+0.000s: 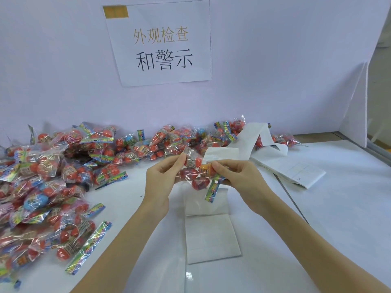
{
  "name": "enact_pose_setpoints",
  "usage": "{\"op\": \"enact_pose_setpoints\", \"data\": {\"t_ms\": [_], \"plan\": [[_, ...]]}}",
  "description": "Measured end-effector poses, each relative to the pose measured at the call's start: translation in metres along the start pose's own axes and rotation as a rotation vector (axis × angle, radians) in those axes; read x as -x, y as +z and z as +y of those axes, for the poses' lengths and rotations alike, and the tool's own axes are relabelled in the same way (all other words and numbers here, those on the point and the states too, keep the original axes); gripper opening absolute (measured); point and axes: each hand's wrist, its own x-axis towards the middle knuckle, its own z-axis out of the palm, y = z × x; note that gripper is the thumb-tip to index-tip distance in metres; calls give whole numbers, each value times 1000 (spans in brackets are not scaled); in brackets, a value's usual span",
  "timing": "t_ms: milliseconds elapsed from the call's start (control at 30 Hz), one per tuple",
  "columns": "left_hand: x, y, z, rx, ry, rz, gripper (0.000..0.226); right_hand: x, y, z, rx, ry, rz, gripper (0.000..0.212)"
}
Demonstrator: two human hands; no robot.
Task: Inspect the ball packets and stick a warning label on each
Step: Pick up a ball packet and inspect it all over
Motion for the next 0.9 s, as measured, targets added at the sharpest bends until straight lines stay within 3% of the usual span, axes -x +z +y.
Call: {"op": "enact_pose_setpoints", "data": {"t_ms": [133, 200, 300, 367, 433, 567, 733, 900], "plan": [[-1, -2, -7, -405, 325, 115, 14, 2, 0, -1, 89, -192, 150, 8], [-1, -1, -7, -372, 262, 53, 26, 3, 1, -1, 186, -306, 183, 8], [2, 6, -3, -88, 25, -199, 50, 6, 6, 3, 372, -424, 59, 14], [4, 8, -4, -111, 38, -200, 44, 7, 10, 7, 493, -461, -46, 12], [3, 6, -6, -177, 88, -121, 28, 7, 11, 10, 522, -483, -31, 9], [0, 2, -2, 12, 11, -151, 16, 3, 5, 5, 437, -399, 182, 20], [-1, 2, 2, 223, -65, -259, 29, -3, -4, 2, 389, -115, 49, 23], [-1, -1, 2, 55, -17, -178, 32, -2, -9, -3, 302, -89, 5, 26]]}}
